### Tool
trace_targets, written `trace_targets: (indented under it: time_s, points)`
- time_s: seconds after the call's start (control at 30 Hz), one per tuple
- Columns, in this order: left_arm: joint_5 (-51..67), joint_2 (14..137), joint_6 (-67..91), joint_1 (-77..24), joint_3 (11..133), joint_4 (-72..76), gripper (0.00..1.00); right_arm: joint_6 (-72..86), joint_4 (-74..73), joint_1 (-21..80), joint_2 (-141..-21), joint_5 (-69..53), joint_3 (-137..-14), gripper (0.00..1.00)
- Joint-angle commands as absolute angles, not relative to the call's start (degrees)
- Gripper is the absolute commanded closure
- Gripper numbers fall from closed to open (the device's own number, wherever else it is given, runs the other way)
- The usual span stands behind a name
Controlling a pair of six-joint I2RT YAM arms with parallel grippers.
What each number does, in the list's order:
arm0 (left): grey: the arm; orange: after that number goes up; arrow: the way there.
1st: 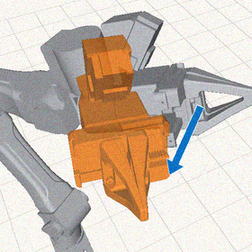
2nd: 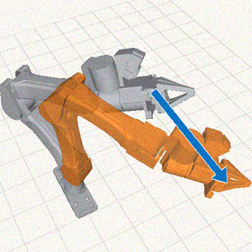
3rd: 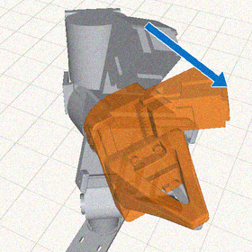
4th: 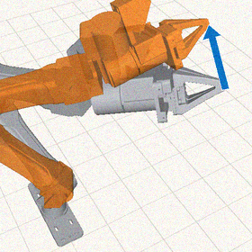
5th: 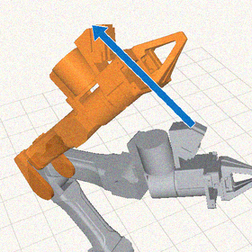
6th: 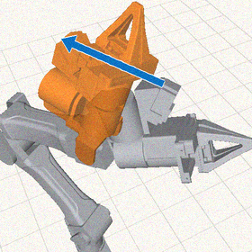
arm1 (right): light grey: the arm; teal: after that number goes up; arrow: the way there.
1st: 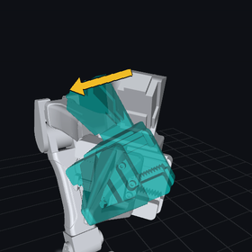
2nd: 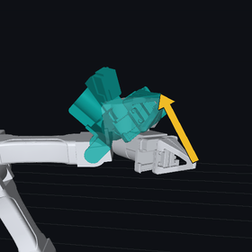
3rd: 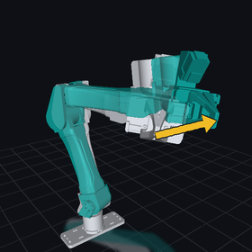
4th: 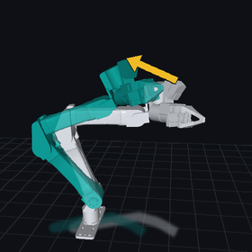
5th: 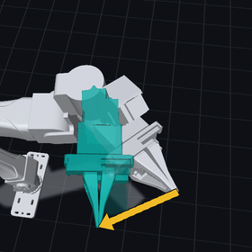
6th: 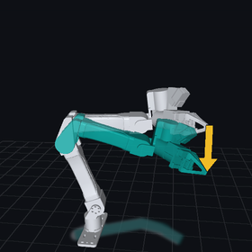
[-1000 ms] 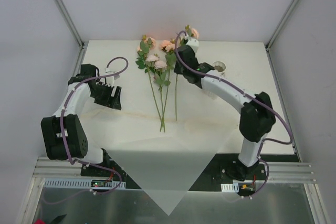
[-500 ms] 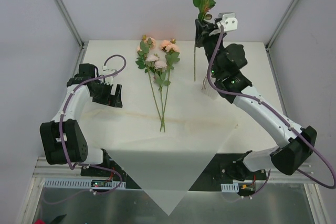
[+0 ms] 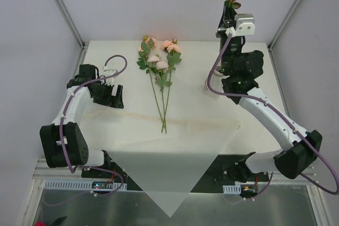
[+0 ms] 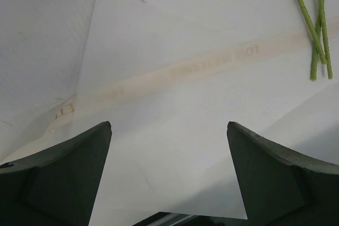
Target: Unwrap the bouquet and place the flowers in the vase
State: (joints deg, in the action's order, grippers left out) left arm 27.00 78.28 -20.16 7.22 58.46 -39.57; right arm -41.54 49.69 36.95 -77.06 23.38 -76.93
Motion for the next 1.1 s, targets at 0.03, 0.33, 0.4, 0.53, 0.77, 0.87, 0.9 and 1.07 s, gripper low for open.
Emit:
trace_targets:
  time_s: [0.03, 0.33, 0.4, 0.53, 0.77, 0.87, 0.9, 1.07]
  points:
    - [28.8, 77.0, -20.9, 7.6, 58.8, -39.6, 0.09, -44.6, 58.0, 34.3, -76.2, 25.7, -74.1, 0.99]
    - [28.3, 76.6, -21.6, 7.6, 58.4, -39.6, 0.09, -39.2, 61.7, 31.5, -76.1, 28.6, -66.4, 0.99]
    - [28.2, 76.3, -21.7, 7.6, 58.4, -39.6, 0.09, -38.5, 61.9, 31.3, -76.2, 29.3, -65.0, 0.99]
    - [28.1, 75.6, -21.8, 7.6, 58.1, -39.6, 0.09, -36.9, 62.2, 31.1, -76.0, 31.7, -63.5, 0.99]
    - [28.0, 75.1, -21.7, 7.6, 58.0, -39.6, 0.09, -26.0, 36.3, 31.1, -71.7, 37.6, -66.9, 0.62]
    - [27.5, 74.9, -21.9, 7.6, 57.9, -39.5, 0.09, -20.7, 31.3, 31.9, -67.3, 38.4, -64.3, 0.33]
    - [27.4, 74.8, -22.0, 7.6, 57.9, -39.5, 0.09, -19.4, 31.2, 32.4, -66.3, 38.4, -63.3, 0.28]
    - [27.6, 74.8, -21.6, 7.6, 58.3, -39.4, 0.09, -18.9, 23.9, 36.1, -63.5, 38.3, -63.5, 0.28]
